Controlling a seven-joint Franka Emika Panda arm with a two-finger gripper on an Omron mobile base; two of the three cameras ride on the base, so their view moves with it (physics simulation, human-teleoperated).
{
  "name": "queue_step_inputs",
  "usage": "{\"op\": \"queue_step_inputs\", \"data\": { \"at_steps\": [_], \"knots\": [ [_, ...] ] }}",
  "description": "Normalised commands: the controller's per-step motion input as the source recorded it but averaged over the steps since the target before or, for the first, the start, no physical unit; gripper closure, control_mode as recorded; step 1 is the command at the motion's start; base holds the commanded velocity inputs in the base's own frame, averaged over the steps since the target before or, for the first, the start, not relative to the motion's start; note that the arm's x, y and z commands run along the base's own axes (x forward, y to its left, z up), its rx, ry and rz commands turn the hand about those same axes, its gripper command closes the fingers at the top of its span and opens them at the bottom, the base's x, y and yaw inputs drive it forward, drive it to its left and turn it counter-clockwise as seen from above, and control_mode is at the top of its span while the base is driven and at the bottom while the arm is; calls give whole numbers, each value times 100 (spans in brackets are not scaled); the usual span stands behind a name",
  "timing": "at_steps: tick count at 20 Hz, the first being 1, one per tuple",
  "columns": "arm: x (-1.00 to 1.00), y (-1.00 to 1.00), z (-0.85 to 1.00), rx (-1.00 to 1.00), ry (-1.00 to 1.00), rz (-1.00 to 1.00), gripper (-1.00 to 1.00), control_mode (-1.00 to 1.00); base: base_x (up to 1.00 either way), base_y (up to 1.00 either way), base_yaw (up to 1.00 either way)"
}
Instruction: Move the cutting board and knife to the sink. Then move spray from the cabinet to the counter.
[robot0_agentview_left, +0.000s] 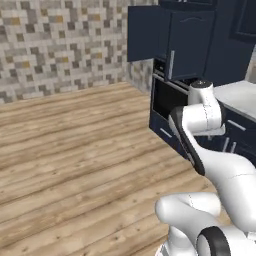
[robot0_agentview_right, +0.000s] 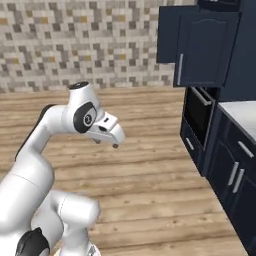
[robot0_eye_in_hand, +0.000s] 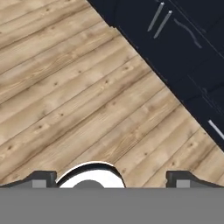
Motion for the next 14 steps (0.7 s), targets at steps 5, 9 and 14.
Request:
{"op": "queue_step_inputs", "data": {
  "at_steps": [5,9,14],
  "knots": [
    [0,0,0,0,0,0,-100,100,100,1,-2],
    [0,0,0,0,0,0,-100,100,100,3,-4],
    [0,0,0,0,0,0,-100,100,100,10,-7]
  ]
}}
